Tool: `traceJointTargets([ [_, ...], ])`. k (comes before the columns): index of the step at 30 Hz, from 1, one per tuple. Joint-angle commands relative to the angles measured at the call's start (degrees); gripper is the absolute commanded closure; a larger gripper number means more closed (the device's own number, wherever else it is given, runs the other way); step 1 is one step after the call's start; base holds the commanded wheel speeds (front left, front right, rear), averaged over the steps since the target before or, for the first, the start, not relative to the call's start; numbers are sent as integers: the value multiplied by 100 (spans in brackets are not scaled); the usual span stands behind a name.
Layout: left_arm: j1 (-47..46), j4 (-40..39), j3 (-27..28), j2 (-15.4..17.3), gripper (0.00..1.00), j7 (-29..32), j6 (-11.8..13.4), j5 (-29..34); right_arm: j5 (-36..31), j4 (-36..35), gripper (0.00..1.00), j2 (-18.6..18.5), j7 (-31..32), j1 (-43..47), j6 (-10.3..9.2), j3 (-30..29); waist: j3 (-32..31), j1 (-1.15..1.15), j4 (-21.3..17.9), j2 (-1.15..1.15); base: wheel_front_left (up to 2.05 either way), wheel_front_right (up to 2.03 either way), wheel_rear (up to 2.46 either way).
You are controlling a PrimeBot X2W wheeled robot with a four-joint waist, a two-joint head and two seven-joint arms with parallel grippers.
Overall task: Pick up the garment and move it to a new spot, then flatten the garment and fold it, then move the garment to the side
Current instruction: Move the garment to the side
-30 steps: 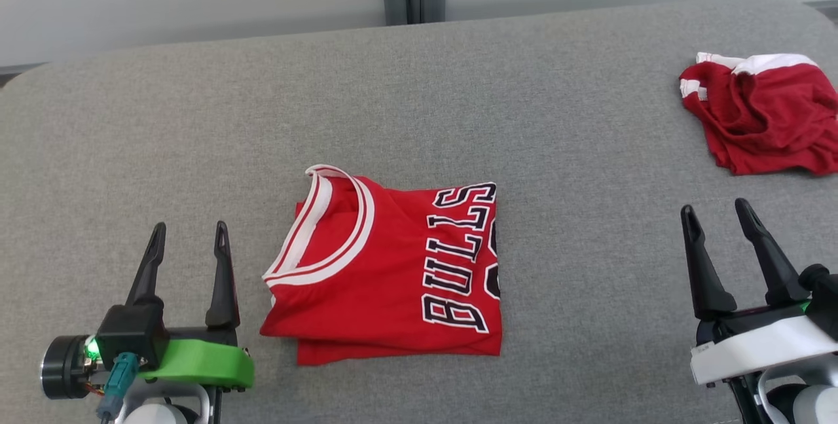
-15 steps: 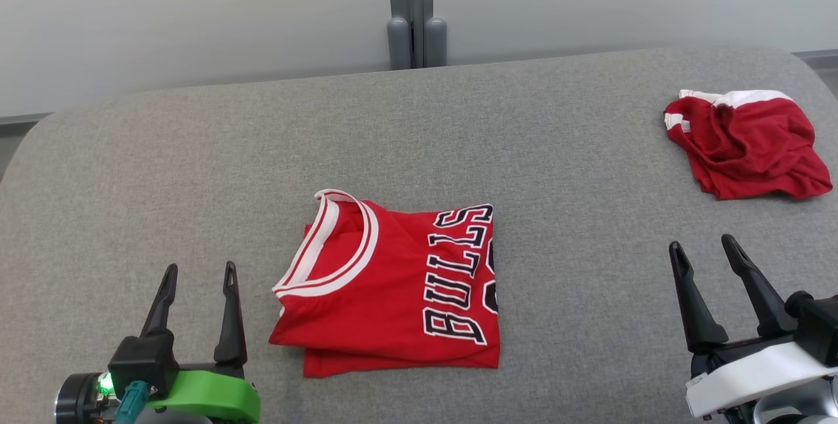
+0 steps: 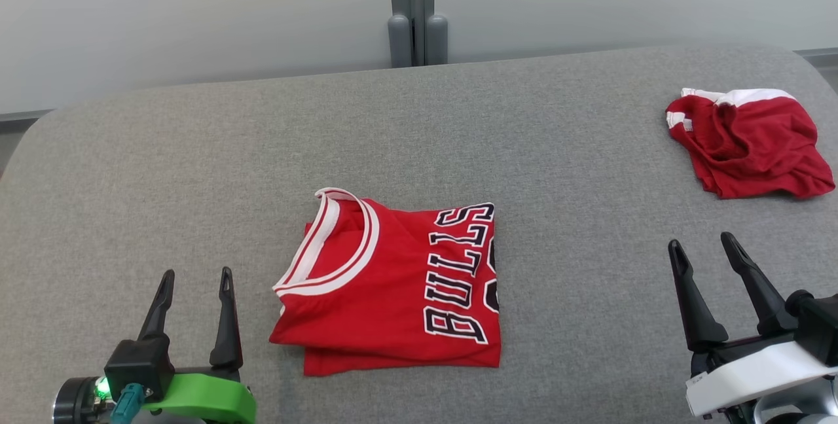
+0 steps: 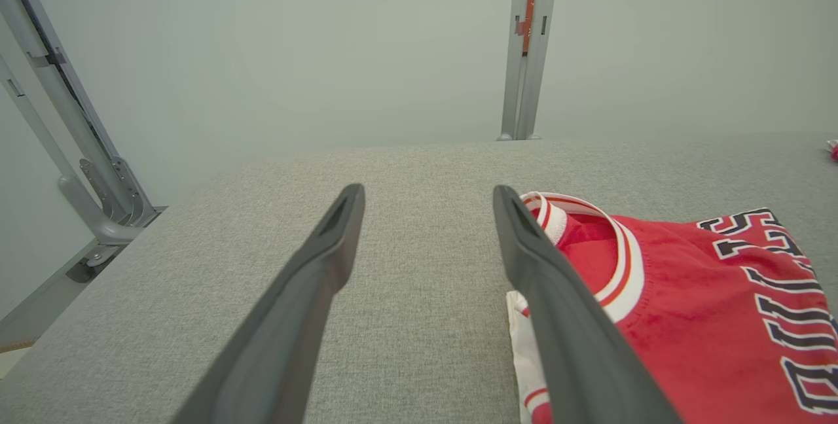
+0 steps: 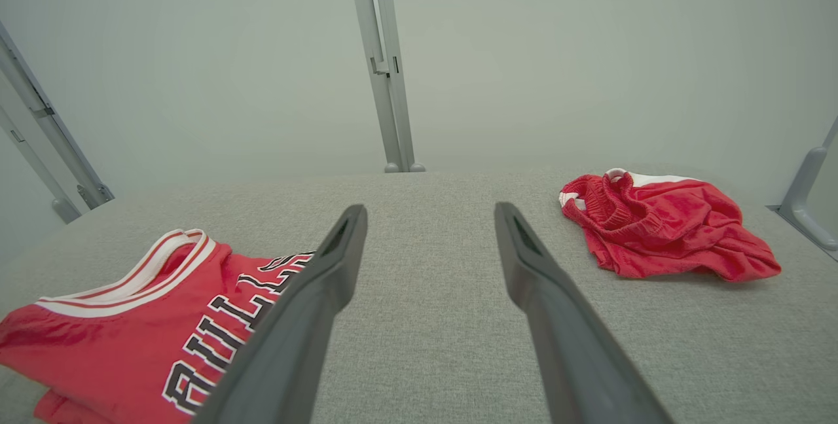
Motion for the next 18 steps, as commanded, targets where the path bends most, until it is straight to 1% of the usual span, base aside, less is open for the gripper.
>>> traceJointTargets([
  [1,-111,14,13,6,0,-37,0,-48,-44,-34,0,-31,-37,-46,1,-19,19,0,10,0,0,0,0],
  [5,-244,-46,1,-6,0,-67,5,26,-46,-71,0,-50,21,-107,2,-46,169,0,90,0,0,0,0],
  [10,-678,-231,-65,-77,0,-94,-28,149,54,-6,0,-159,97,-346,2,133,759,0,377,0,0,0,0],
  [13,-975,-294,-91,-148,0,-122,-66,234,138,186,0,-232,131,-606,2,432,1133,0,558,0,0,0,0],
  [18,-1422,-312,-118,-330,0,-138,-154,355,393,909,0,-323,92,-1095,2,1147,1595,0,858,0,0,0,0],
])
